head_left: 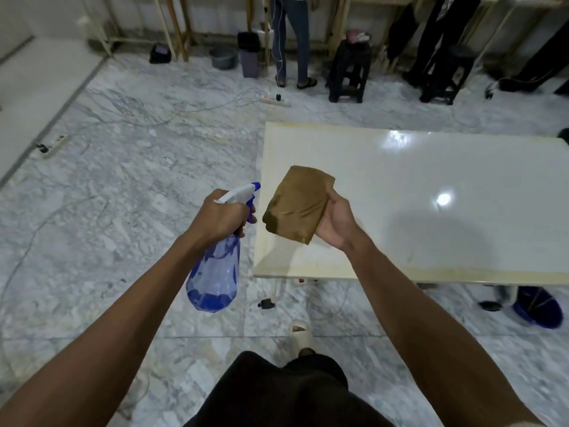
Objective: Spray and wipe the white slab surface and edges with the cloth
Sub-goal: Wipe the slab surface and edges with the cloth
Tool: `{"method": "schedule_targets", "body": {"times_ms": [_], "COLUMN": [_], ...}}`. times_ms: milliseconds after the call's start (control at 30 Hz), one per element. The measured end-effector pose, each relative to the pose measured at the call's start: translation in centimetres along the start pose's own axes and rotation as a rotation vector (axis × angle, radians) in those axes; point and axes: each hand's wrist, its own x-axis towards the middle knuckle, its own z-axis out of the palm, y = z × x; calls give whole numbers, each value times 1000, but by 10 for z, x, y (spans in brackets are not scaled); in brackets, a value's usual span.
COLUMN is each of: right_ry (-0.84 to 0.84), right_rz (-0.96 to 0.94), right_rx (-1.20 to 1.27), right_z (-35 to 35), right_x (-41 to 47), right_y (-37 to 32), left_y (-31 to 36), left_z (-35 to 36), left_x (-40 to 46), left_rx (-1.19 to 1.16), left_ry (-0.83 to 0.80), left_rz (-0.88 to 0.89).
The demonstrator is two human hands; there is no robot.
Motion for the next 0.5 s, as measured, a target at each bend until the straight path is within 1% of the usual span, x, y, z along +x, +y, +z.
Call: {"method": "schedule_targets", "body": {"times_ms": [167,333,500], "right_ry": [-96,-98,-67], "right_rz": [-22,-23,-17], "right_rx": [34,49,49], "right_z": [55,93,122], "right_x": [12,38,72], "right_y": [13,30,34], "left_y": [-7,-18,-29], "left_z": [-16,-36,-62], "left_x": [6,12,41], "left_rx": [4,-18,-69], "left_ry": [49,104,138], "left_rz": [-12,-53,-113]}}
